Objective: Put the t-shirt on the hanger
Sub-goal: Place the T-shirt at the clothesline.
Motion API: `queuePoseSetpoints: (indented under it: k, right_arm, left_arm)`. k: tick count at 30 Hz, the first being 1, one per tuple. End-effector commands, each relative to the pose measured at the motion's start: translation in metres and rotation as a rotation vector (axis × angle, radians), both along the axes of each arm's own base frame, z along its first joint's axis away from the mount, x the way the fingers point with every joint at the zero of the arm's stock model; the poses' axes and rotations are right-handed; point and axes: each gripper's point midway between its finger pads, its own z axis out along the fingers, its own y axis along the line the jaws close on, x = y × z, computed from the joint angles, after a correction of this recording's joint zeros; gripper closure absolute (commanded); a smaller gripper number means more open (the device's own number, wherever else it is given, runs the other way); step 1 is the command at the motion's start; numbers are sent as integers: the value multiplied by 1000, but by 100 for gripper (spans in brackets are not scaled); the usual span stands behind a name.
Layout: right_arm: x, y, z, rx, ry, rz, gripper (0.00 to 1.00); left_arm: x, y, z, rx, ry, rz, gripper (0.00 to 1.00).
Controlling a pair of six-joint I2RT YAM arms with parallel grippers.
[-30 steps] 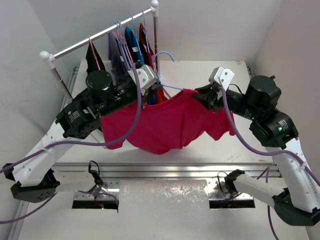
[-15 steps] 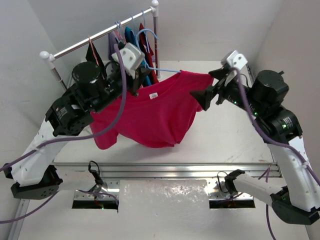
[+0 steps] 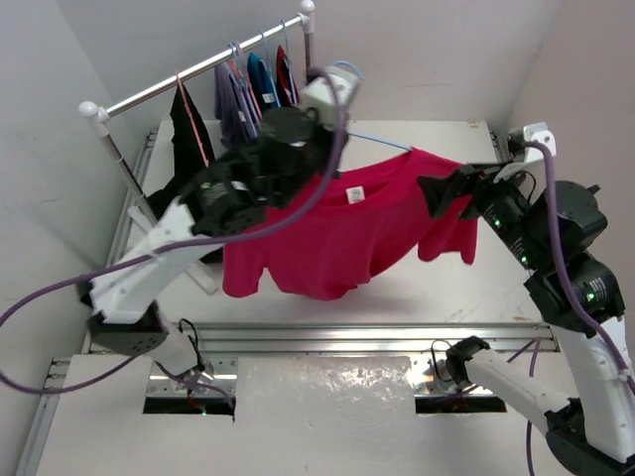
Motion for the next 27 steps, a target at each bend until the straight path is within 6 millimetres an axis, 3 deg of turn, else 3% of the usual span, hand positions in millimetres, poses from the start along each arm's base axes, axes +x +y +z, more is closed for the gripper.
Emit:
queuePoseSetpoints:
  k: [1,2,3,4,7,8,10,13,14,15,16,17,19,20,22,23,24,26,27]
  right_arm:
    - [-11,-4,-36,51,167,-51,1]
    - [-12,-20,-33,41,164,-122,1]
    - [-13,-31,-40,-23,168,-164,1]
    - [-9,-48,-43,-69,157,-252,1]
    - [-3,-79,-50,-197,174,-407,1]
    - [-4,-94,-43,-203,164,-485,1]
    - [-11,-104,-28,-174,125,-524,1]
    - [-20,-121,7,-133,-3,-586,1]
    - [-20,-121,15,-140,-37,-582,1]
    - [-19,-122,26,-155,-82,-581,1]
    - [-13,-118,32,-164,-84,-572,1]
    - [-8,-107,28,-187,-66,-521,1]
    - [0,-83,21,-185,-22,-412,1]
    - [-4,-55,9,-135,37,-266,1]
    - [-6,-24,-11,-54,133,-133,1]
    - [-16,7,-16,32,177,26,1]
    - [-15,23,-46,44,254,85,1]
    - [-24,50,-53,144,295,220,1]
    - [-21,59,-67,166,337,246,1]
  left_arm:
    - [18,-65,50,-323,-88,111,100]
    - [26,-69,47,-319,-88,151,100]
    - [29,-72,58,-345,-105,158,100]
    - [40,-91,39,-311,-94,163,100]
    - [49,-107,33,-326,-115,139,100]
    - [55,-98,32,-332,-125,206,100]
    - [69,-89,31,-353,-123,251,100]
    - [89,-77,7,-356,-48,242,100]
    - [90,-81,6,-381,-46,193,100]
    - [86,-65,21,-422,-67,176,100]
    - [88,-70,2,-406,-58,156,100]
    - [81,-59,12,-429,-76,150,100]
    - [80,-59,6,-418,-81,136,100]
    - [82,-57,5,-413,-79,151,100]
    - [90,-51,-5,-379,-43,227,100]
    - [94,-54,5,-400,-47,240,100]
    - [97,-51,5,-414,-37,281,100]
    - [100,-57,6,-416,-22,329,100]
    - [105,-60,-12,-381,-2,395,100]
